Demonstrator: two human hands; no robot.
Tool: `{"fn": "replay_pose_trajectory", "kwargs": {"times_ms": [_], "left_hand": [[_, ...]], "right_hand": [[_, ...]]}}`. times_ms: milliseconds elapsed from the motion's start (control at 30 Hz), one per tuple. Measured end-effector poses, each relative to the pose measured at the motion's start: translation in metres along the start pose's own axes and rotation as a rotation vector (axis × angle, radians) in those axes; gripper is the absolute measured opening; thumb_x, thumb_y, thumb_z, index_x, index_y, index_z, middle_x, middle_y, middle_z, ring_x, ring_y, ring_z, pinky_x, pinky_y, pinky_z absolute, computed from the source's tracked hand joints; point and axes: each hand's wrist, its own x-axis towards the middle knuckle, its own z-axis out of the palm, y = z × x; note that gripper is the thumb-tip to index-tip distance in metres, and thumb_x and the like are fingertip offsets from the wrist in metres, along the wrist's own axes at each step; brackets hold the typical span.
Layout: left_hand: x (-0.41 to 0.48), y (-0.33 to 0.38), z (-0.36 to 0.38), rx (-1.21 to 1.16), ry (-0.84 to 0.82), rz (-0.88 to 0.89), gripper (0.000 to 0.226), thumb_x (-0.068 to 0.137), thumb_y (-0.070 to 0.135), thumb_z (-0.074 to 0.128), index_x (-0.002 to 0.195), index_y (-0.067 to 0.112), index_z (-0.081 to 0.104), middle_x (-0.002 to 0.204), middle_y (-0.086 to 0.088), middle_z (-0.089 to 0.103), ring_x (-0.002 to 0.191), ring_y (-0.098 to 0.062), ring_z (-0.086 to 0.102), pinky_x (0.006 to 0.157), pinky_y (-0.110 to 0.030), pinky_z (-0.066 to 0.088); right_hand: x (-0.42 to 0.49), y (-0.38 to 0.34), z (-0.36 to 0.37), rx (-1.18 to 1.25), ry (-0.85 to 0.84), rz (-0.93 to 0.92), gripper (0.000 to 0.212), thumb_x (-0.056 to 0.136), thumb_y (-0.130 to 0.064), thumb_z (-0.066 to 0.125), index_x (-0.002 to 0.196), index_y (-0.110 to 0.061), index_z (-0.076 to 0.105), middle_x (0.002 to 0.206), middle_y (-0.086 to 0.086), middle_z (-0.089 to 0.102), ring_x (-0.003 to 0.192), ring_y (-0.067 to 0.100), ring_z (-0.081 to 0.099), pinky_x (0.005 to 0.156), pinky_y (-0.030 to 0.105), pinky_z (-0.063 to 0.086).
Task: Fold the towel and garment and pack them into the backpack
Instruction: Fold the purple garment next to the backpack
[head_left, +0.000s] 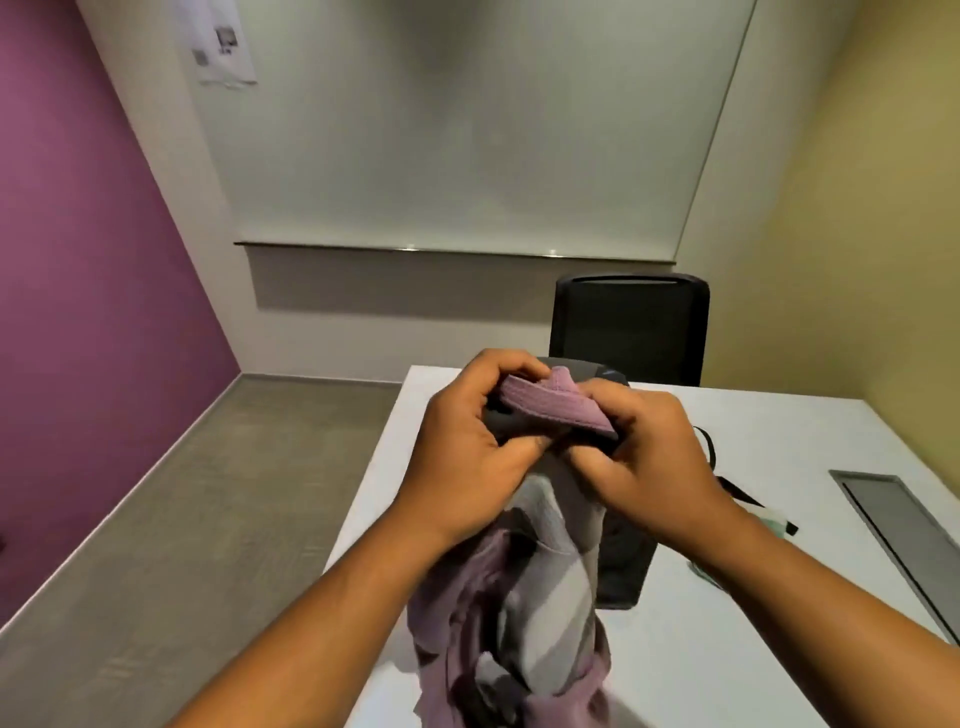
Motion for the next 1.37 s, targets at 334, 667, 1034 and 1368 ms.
{"fn": "replay_pose_trajectory", "kwargs": {"times_ms": [334, 667, 1034, 1368], "left_hand": [[-0.022, -0.061, -0.072, 0.687, -0.054, -0.402, 0.013, 0.074, 0.027, 0.064, 0.067, 0.036, 0.056, 0.062, 0.010, 0.058, 0.066, -0.018, 0.060, 0.056, -0.029, 0.041], [0.021, -0.022, -0.144, 0.661, 0.243, -0.068, 0.017, 0.076, 0.007, 0.065, 0.084, 0.021, 0.071, 0.076, 0.006, 0.069, 0.070, -0.014, 0.062, 0.062, -0.028, 0.049], [0.046, -0.027, -0.143, 0.535, 0.270, -0.264, 0.019, 0.091, 0.004, 0.048, 0.095, 0.014, 0.064, 0.088, -0.003, 0.066, 0.078, -0.013, 0.059, 0.067, -0.024, 0.045], [0.045, 0.019, -0.066, 0.222, 0.160, 0.080, 0.021, 0.079, 0.006, 0.064, 0.094, 0.020, 0.069, 0.090, 0.009, 0.065, 0.083, -0.007, 0.062, 0.073, -0.020, 0.050]], "right_hand": [[0.072, 0.000, -0.044, -0.144, 0.373, -0.124, 0.038, 0.062, 0.005, 0.046, 0.091, -0.005, 0.069, 0.093, 0.005, 0.054, 0.085, 0.018, 0.054, 0.073, 0.023, 0.045], [0.070, 0.002, -0.059, 0.162, 0.495, 0.109, 0.058, 0.070, 0.005, 0.042, 0.081, -0.045, 0.070, 0.068, -0.026, 0.062, 0.063, -0.007, 0.049, 0.060, 0.012, 0.043], [0.059, 0.014, -0.058, -0.002, 0.457, 0.210, 0.046, 0.071, -0.003, 0.043, 0.110, -0.011, 0.068, 0.100, 0.005, 0.073, 0.092, 0.033, 0.066, 0.085, 0.058, 0.055], [0.072, -0.035, 0.028, 0.062, -0.140, 0.076, 0.027, 0.084, 0.005, 0.064, 0.092, -0.019, 0.074, 0.084, -0.006, 0.075, 0.081, 0.002, 0.068, 0.071, 0.022, 0.054]]}}
